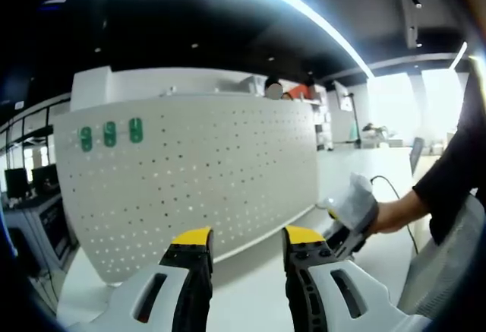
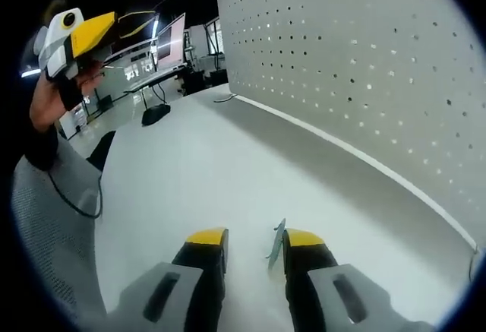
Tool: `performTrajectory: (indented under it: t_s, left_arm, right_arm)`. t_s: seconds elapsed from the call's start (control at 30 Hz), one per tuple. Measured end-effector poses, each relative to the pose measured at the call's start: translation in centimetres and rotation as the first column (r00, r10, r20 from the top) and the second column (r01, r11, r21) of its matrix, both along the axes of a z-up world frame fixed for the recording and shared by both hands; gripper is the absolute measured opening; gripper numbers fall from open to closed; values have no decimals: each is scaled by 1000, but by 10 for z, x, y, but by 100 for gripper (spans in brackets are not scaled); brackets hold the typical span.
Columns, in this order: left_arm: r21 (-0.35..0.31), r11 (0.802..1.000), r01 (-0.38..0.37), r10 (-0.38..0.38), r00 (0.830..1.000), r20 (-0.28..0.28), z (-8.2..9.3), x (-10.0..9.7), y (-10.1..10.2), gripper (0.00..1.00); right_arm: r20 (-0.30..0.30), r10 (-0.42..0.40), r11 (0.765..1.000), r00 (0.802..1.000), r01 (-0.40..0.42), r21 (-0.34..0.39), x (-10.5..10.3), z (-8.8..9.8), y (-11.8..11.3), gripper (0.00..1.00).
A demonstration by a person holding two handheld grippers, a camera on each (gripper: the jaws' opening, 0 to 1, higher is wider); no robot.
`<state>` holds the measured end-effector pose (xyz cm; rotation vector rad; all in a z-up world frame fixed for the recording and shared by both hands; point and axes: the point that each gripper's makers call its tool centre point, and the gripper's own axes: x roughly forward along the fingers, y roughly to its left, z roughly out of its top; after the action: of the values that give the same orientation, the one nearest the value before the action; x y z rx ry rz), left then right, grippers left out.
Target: Insert the hook assembly into the mounting plate slot until the hook locks in place.
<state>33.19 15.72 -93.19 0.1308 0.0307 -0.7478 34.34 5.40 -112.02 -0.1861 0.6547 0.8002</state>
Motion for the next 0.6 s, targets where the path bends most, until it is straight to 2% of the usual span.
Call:
performTrajectory:
  t_s: [0.4,0.6]
  left_arm:
    - [4,1000,13,-13,1000,-5,-1,-2,-4,36]
    - [8,1000,21,-21,1000,-7,-2,-3,-6,35]
  right_arm:
    - [16,-41,999,999,41,20,-3,8,-15,25]
    - [11,-62,998,998,62,26,-7,7,-22,20]
